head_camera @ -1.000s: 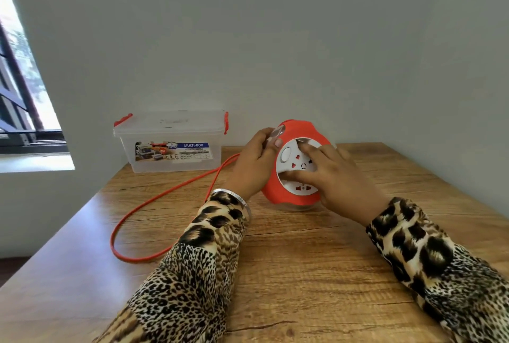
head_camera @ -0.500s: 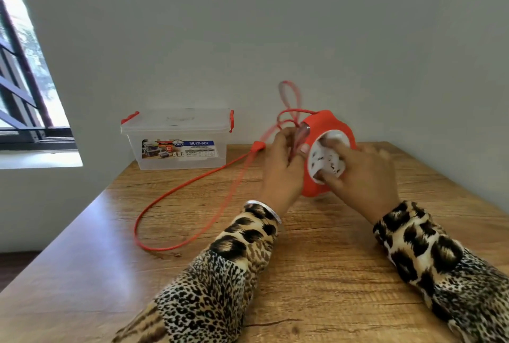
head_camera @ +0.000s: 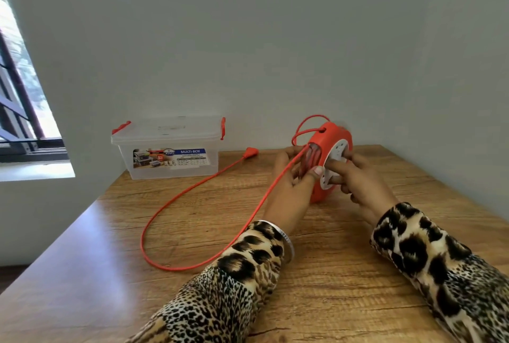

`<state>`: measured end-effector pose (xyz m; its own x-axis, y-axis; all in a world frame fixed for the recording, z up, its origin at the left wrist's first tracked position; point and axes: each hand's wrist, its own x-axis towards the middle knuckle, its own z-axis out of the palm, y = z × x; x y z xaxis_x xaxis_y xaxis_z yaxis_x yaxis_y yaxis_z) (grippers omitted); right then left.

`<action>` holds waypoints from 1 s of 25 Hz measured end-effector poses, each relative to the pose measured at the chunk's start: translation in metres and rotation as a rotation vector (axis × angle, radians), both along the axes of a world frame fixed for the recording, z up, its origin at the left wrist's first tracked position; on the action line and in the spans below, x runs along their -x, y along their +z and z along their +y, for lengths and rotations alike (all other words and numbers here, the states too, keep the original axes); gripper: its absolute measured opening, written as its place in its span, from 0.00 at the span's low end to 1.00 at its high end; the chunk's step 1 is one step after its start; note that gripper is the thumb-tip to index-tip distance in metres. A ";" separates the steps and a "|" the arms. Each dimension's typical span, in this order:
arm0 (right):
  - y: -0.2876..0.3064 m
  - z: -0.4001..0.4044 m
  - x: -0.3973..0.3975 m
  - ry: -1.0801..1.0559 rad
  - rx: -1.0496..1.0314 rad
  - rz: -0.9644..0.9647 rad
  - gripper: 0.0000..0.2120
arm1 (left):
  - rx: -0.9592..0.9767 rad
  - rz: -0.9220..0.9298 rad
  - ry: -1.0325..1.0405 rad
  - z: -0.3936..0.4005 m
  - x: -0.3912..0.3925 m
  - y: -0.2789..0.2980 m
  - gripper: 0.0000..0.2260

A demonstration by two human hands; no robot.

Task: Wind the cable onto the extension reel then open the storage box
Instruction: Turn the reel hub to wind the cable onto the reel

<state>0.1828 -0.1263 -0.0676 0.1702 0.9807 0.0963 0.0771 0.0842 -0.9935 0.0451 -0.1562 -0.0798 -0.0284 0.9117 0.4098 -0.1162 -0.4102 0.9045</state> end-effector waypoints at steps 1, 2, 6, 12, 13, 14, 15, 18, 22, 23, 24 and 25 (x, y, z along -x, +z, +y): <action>-0.001 0.001 -0.001 -0.013 -0.037 -0.025 0.30 | 0.051 -0.090 -0.029 0.000 0.003 0.004 0.22; -0.002 0.001 0.000 -0.025 -0.070 -0.054 0.31 | 0.104 -0.199 -0.072 0.000 0.008 0.010 0.24; -0.001 -0.003 0.000 -0.058 -0.121 -0.194 0.33 | 0.191 -0.545 -0.192 0.005 0.037 0.030 0.19; 0.002 -0.014 0.007 -0.149 -0.211 -0.527 0.33 | 0.305 -0.747 -0.029 0.023 0.069 0.026 0.07; 0.002 -0.015 0.009 -0.166 -0.220 -0.574 0.33 | 0.335 -0.792 -0.002 0.025 0.073 0.023 0.09; 0.003 -0.015 0.010 -0.181 -0.233 -0.619 0.32 | 0.354 -0.843 0.006 0.025 0.077 0.020 0.12; 0.003 -0.015 0.010 -0.195 -0.246 -0.660 0.32 | 0.366 -0.887 0.015 0.026 0.082 0.018 0.14; 0.003 -0.013 0.009 -0.222 -0.264 -0.729 0.32 | 0.450 -0.883 0.003 0.029 0.083 0.012 0.13; 0.002 -0.011 0.007 -0.231 -0.272 -0.730 0.32 | 0.706 -0.361 -0.160 0.031 0.063 0.005 0.15; 0.001 -0.011 0.007 -0.236 -0.274 -0.714 0.32 | 0.696 -0.210 -0.225 0.029 0.059 0.005 0.16; 0.001 -0.010 0.006 -0.242 -0.274 -0.695 0.33 | 0.654 -0.094 -0.280 0.025 0.054 0.005 0.15; 0.001 -0.010 0.005 -0.246 -0.272 -0.677 0.33 | 0.602 -0.021 -0.303 0.023 0.047 0.003 0.15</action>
